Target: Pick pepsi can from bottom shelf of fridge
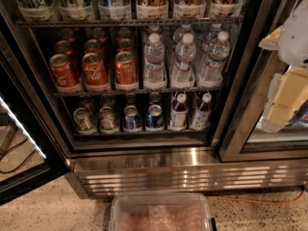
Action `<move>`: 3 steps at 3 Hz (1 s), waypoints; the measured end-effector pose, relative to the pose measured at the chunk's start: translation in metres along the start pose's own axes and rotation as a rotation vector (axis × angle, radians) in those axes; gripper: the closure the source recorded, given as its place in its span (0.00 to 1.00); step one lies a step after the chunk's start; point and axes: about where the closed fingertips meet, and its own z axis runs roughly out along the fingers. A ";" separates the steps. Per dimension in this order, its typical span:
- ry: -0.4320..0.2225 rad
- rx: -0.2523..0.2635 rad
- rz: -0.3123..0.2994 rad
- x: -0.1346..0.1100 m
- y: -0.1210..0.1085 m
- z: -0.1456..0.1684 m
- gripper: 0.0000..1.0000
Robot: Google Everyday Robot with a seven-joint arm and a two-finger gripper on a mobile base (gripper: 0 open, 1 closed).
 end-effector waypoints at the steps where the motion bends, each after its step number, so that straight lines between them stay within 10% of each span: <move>1: -0.002 0.003 -0.001 0.000 0.000 -0.001 0.00; 3: -0.160 0.004 0.056 -0.005 -0.002 0.024 0.00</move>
Offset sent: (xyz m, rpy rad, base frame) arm 0.0037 0.0012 -0.0119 0.1349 -0.0428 -0.0281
